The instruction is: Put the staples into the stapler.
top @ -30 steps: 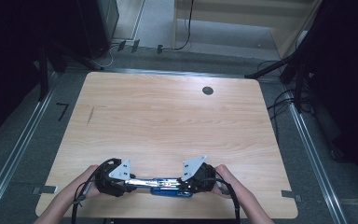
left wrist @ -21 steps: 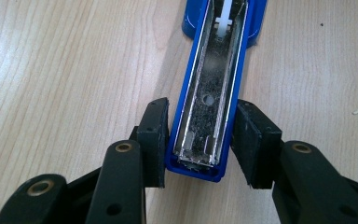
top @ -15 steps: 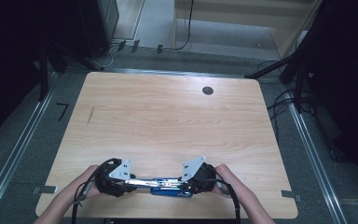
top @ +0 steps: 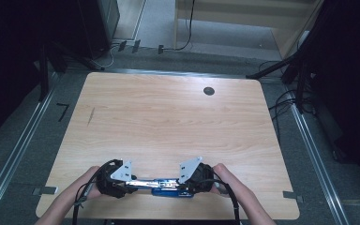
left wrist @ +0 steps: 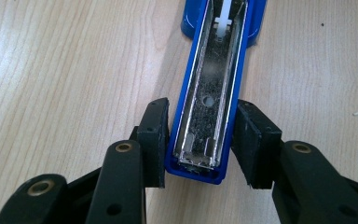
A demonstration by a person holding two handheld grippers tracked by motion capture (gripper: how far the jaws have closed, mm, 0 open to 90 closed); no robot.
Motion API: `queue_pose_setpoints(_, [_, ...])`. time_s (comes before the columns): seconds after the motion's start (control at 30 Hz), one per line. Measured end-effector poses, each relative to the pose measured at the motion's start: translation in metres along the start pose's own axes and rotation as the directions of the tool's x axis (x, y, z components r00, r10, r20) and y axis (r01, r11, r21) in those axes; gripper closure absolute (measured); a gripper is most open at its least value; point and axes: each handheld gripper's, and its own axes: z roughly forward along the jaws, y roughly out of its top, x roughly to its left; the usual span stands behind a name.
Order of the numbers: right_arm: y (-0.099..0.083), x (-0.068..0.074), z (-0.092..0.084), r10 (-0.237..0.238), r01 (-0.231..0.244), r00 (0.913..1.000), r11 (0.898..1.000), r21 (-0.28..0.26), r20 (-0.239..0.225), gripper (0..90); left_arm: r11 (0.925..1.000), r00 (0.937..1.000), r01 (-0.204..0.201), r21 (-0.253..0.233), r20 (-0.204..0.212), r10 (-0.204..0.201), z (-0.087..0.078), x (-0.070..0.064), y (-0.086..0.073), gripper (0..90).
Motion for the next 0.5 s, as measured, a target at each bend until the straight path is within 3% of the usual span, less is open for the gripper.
queue_pose_setpoints(0.2, [0.0004, -0.0021, -0.0024, -0.035, 0.035, 0.9992, 0.999, 0.014, 0.017, 79.7, 1.0000, 1.0000, 0.001, -0.002, 0.000, -0.001, 0.0005, -0.0003, 0.0000, 59.6])
queue_pose_setpoints(0.5, [-0.0015, -0.0025, -0.0035, -0.038, 0.038, 0.9993, 0.999, 0.008, -0.005, 79.7, 1.0000, 1.0000, 0.000, 0.003, 0.000, 0.000, 0.0015, -0.0004, 0.0011, 59.6])
